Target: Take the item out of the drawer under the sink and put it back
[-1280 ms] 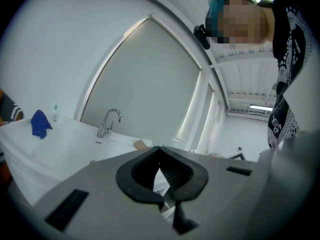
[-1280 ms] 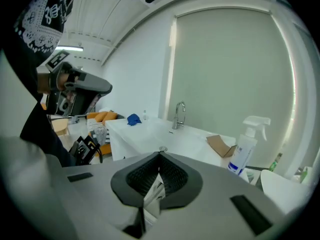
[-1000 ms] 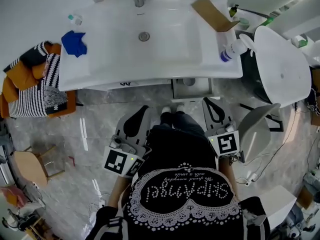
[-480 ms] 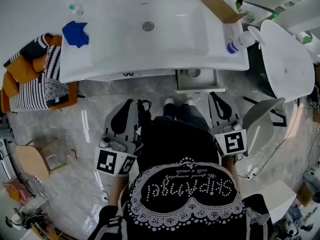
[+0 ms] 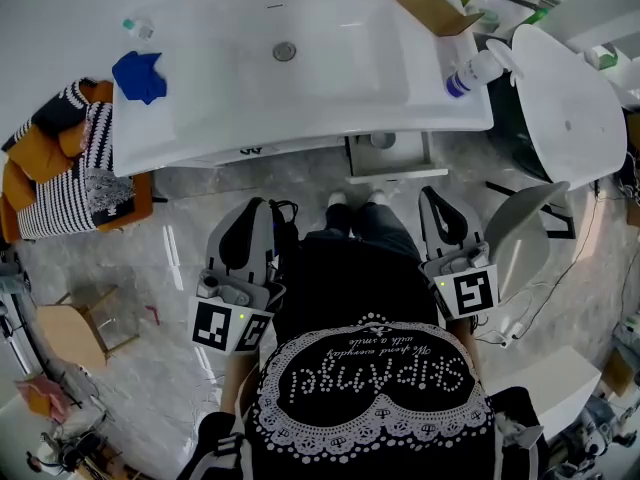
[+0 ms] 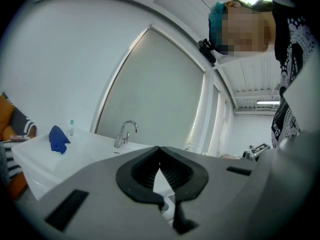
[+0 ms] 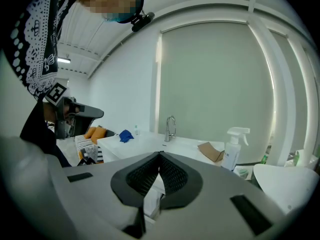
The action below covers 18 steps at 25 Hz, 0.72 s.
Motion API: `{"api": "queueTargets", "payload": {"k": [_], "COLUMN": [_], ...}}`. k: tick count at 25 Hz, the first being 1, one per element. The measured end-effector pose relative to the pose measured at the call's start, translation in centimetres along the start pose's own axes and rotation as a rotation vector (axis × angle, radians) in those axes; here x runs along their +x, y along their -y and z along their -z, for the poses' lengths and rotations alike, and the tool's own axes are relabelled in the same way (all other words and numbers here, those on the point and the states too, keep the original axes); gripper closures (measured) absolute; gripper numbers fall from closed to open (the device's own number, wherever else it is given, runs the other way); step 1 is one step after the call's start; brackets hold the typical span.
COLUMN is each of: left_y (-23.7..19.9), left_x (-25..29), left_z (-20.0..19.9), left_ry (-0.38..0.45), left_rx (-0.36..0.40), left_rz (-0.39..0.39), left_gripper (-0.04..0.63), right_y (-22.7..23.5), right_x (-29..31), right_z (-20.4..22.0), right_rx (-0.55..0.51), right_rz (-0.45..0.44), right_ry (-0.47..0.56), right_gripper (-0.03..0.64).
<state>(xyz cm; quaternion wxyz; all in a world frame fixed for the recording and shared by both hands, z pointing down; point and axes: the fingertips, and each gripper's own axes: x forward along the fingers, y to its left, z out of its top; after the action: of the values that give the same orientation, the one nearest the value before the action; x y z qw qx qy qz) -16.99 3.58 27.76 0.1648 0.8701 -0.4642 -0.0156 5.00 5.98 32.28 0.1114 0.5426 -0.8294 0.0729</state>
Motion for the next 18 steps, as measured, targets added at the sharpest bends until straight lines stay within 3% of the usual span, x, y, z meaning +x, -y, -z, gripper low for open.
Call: {"api": "queueTargets", "payload": {"k": [18], "left_y": [0.65], "left_x": [0.01], "left_z": [0.17], "left_ry": [0.009], "left_rx": [-0.033], "left_rz": [0.01], "left_gripper": [0.591], "right_y": [-0.23], "right_x": [-0.94], "right_z": [-0.3], "right_rx": [0.004], "right_rz": [-0.004], "right_ry": [0.0], "right_gripper": [0.598]}}
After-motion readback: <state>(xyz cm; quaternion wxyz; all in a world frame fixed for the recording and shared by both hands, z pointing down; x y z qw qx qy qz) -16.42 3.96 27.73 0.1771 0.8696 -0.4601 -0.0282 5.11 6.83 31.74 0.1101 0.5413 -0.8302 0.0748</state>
